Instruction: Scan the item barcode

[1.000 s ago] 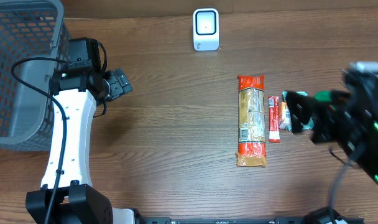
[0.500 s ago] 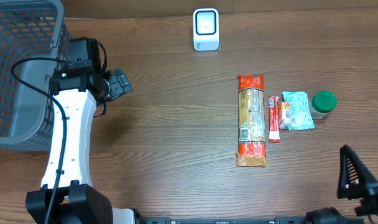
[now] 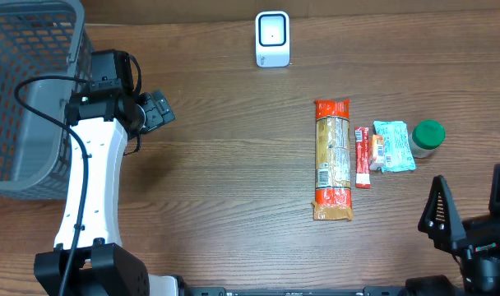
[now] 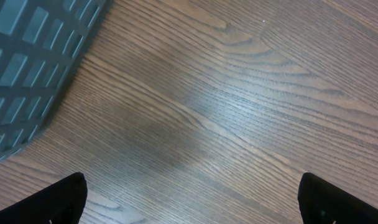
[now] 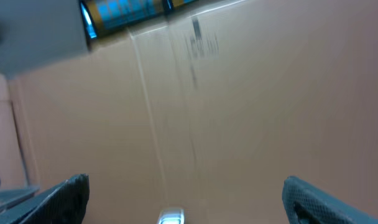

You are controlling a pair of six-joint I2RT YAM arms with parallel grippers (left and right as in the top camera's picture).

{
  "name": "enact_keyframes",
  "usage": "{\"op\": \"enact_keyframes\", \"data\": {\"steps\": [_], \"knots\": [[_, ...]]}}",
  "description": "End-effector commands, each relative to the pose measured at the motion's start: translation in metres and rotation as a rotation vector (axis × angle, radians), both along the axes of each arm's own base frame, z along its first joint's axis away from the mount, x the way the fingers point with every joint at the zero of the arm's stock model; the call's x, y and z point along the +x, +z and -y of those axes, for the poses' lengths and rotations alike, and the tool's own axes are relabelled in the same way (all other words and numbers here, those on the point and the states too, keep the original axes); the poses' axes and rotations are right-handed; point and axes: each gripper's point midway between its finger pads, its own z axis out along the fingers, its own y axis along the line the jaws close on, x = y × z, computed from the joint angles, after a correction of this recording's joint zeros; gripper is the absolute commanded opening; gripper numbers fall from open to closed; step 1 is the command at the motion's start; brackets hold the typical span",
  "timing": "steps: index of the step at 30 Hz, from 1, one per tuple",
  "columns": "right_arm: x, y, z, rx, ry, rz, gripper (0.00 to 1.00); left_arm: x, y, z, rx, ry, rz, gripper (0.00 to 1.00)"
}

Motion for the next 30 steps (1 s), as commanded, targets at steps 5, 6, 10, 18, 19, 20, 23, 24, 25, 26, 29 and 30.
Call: {"op": "enact_keyframes", "data": {"steps": [5,6,10,18,19,20,23,24,25,26,29,30], "knots": [[0.014,-0.02,-0.014,-0.107,0.018,0.186,1.0,0.0,-0.004,0.0,0.005,-0.01,-0.012,1.0],[0.019,-0.028,-0.015,-0.107,0.018,0.18,1.0,0.0,-0.004,0.0,0.005,-0.01,-0.012,1.0],[0.037,-0.064,-0.017,-0.114,0.022,0.116,1.0,0.0,-0.004,0.0,0.005,-0.01,-0.012,1.0],[0.065,-0.138,-0.021,-0.142,0.051,-0.048,1.0,0.0,-0.004,0.0,0.005,-0.01,-0.012,1.0],[0.067,-0.144,-0.02,-0.143,0.049,-0.075,1.0,0.0,-0.004,0.0,0.005,-0.01,-0.012,1.0],[0.069,-0.15,-0.02,-0.146,0.05,-0.101,1.0,0.0,-0.004,0.0,0.005,-0.01,-0.012,1.0],[0.074,-0.171,-0.018,-0.149,0.045,-0.19,1.0,0.0,-0.004,0.0,0.005,-0.01,-0.012,1.0],[0.075,-0.178,-0.017,-0.15,0.046,-0.219,1.0,0.0,-0.004,0.0,0.005,-0.01,-0.012,1.0],[0.076,-0.186,-0.017,-0.15,0.046,-0.253,1.0,0.0,-0.004,0.0,0.005,-0.01,-0.012,1.0],[0.077,-0.193,-0.017,-0.151,0.049,-0.28,1.0,0.0,-0.004,0.0,0.005,-0.01,-0.012,1.0],[0.078,-0.213,-0.017,-0.153,0.054,-0.364,1.0,0.0,-0.004,0.0,0.005,-0.01,-0.012,1.0],[0.078,-0.219,-0.017,-0.154,0.055,-0.386,1.0,0.0,-0.004,0.0,0.005,-0.01,-0.012,1.0]]}}
